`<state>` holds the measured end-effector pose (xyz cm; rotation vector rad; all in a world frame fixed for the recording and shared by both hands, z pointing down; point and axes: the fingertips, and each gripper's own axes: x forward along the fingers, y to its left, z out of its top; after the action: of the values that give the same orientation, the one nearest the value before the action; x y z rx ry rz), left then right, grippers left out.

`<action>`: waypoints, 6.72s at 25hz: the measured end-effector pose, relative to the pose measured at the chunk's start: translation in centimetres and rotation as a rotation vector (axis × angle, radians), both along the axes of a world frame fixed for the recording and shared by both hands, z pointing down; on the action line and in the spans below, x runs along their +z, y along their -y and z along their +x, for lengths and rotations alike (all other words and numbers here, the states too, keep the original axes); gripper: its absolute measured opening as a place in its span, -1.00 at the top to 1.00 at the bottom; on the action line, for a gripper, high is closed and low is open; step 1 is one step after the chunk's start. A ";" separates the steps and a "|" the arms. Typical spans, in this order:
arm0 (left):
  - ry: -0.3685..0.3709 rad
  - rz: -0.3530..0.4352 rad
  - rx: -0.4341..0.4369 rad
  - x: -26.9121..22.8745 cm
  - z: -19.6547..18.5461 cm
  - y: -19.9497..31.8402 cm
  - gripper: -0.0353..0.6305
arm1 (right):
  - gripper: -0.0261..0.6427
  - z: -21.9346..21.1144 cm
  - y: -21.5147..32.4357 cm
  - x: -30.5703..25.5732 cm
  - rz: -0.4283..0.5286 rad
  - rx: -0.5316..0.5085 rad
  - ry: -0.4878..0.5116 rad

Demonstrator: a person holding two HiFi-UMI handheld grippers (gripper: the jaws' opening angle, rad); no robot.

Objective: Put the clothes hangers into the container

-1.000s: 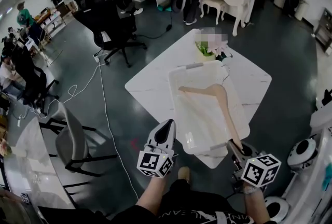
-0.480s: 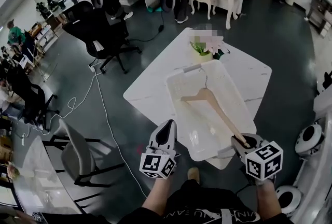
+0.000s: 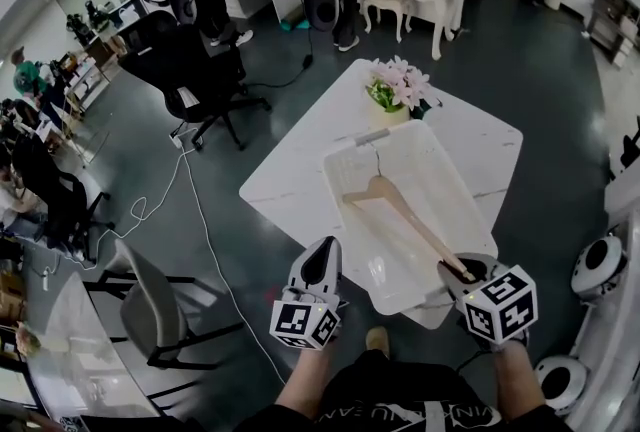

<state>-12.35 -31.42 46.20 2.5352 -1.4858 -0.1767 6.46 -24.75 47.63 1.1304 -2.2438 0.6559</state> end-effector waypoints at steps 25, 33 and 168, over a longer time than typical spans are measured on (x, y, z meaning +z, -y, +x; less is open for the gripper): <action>0.047 -0.015 -0.031 0.5 -1.7 -1.3 0.87 | 0.76 1.2 2.1 -0.4 -0.065 -0.008 -0.006; 0.045 -0.016 -0.054 0.1 -2.1 0.4 0.87 | 0.76 2.1 3.2 -0.3 -0.084 -0.010 -0.015; 0.071 -0.039 0.011 0.3 -1.0 -5.1 0.87 | 0.78 2.5 -1.8 -5.7 0.412 -0.031 -0.208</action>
<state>-13.36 -26.37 46.49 2.5429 -1.4855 -0.0561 8.97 -22.98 41.97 1.2834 -2.2646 0.0522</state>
